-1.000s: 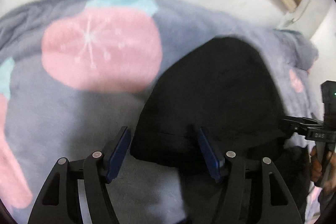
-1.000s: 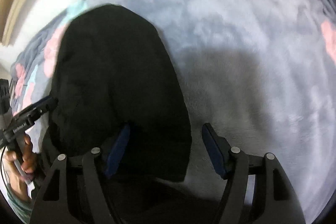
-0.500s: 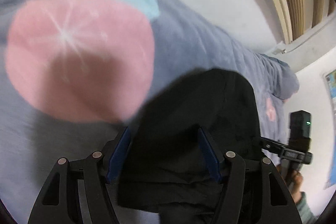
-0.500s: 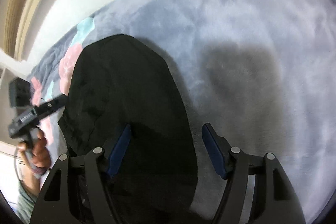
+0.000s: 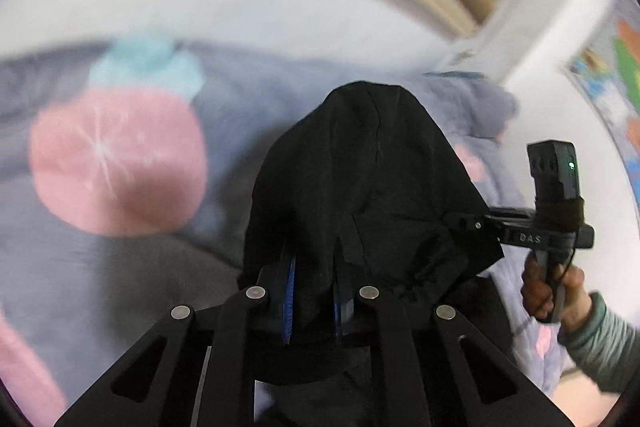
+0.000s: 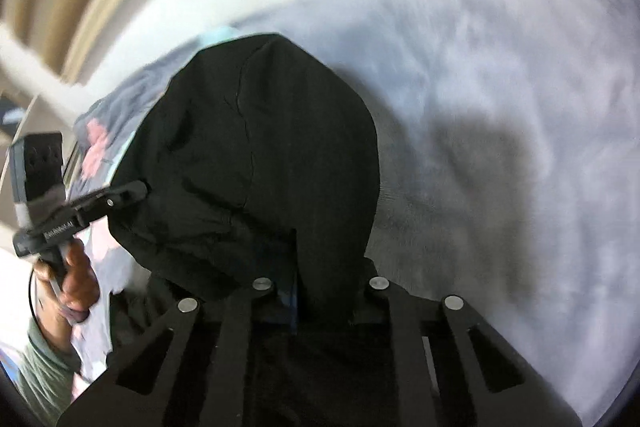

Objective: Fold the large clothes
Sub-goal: 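Grasp the hood with the left gripper while the right gripper grasps it too, then lift the hood with both grippers and fold it down over the jacket body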

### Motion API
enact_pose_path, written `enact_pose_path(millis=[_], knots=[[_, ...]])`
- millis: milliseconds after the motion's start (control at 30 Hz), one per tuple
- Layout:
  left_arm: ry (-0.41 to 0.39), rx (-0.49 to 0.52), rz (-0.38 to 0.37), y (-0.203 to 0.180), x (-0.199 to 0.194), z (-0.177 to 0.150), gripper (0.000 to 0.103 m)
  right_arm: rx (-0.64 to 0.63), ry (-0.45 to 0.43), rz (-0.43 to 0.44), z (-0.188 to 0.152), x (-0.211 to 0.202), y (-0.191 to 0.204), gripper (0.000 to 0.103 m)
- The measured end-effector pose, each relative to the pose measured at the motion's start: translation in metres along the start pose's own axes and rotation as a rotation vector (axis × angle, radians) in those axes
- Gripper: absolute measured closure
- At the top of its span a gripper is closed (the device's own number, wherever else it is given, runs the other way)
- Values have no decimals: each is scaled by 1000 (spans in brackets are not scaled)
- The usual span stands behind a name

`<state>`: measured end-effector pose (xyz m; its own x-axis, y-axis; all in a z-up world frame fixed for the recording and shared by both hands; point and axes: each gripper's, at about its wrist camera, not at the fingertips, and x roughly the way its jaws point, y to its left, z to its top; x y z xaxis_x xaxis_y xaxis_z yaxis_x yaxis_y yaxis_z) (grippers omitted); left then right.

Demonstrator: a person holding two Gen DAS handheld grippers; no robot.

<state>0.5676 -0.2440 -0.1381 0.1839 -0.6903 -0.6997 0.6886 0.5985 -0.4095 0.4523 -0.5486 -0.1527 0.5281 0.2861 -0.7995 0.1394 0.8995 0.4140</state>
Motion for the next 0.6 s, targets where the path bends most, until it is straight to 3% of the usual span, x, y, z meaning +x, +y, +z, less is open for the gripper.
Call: enact_pose_path(millis=[200, 333, 500, 567, 600], knots=[[-105, 98, 21, -67, -107, -43, 89, -215, -152, -58, -58, -107, 69, 87], [-120, 88, 27, -99, -151, -94, 89, -384, -212, -179, -116, -150, 113, 87], [-83, 55, 37, -129, -177, -171, 88, -466, -209, -271, -183, -174, 136, 87], [-28, -8, 41, -129, -173, -214, 85, -466, -202, -287, -203, -177, 135, 87], [19, -43, 85, -126, -167, -240, 85, -438, -177, -278, -216, -177, 129, 86]])
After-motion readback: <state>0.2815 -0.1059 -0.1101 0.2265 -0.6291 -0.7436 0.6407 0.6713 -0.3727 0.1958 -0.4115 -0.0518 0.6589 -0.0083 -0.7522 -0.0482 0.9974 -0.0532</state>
